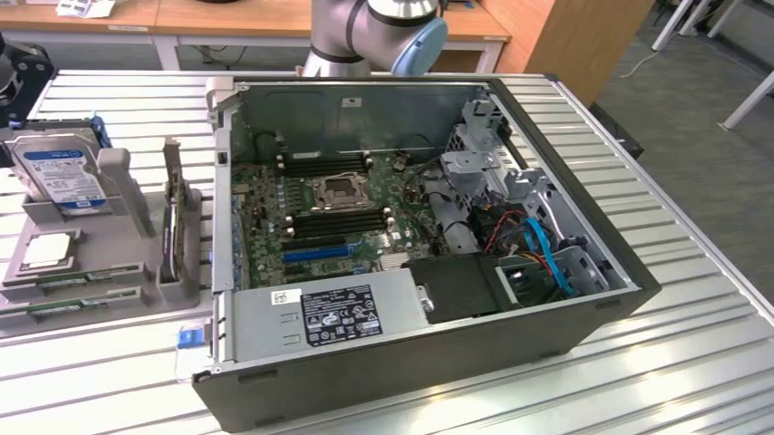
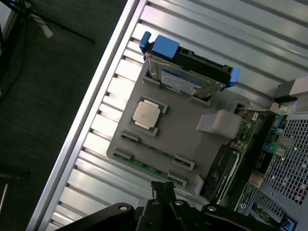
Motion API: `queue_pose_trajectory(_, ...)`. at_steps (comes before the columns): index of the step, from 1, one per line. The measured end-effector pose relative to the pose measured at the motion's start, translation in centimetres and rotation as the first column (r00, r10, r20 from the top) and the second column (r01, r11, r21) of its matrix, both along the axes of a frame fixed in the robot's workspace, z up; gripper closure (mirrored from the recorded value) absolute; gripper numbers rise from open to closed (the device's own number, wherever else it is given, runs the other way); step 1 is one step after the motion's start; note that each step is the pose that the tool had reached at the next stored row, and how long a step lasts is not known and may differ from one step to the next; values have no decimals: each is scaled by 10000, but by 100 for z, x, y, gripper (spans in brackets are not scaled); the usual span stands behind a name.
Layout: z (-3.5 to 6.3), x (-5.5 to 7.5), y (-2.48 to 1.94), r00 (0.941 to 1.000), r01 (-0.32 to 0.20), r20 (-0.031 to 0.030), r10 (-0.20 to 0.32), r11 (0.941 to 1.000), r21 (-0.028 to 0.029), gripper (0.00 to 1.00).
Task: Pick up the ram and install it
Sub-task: 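Pick up the ram and move it above insertion slot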
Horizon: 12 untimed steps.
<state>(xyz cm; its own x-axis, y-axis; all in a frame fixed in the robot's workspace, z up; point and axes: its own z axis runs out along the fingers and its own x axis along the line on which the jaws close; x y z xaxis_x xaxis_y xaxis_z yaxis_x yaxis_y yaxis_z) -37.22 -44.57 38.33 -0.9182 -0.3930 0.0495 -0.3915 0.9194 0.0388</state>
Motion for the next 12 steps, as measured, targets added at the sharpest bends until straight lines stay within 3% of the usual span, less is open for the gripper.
queue_pose_trajectory(6,0,0,0,9948,-1021,0,1021,9948,0,90)
queue_pose_trajectory(12,0,0,0,9786,-2057,-1,2057,9786,0,90)
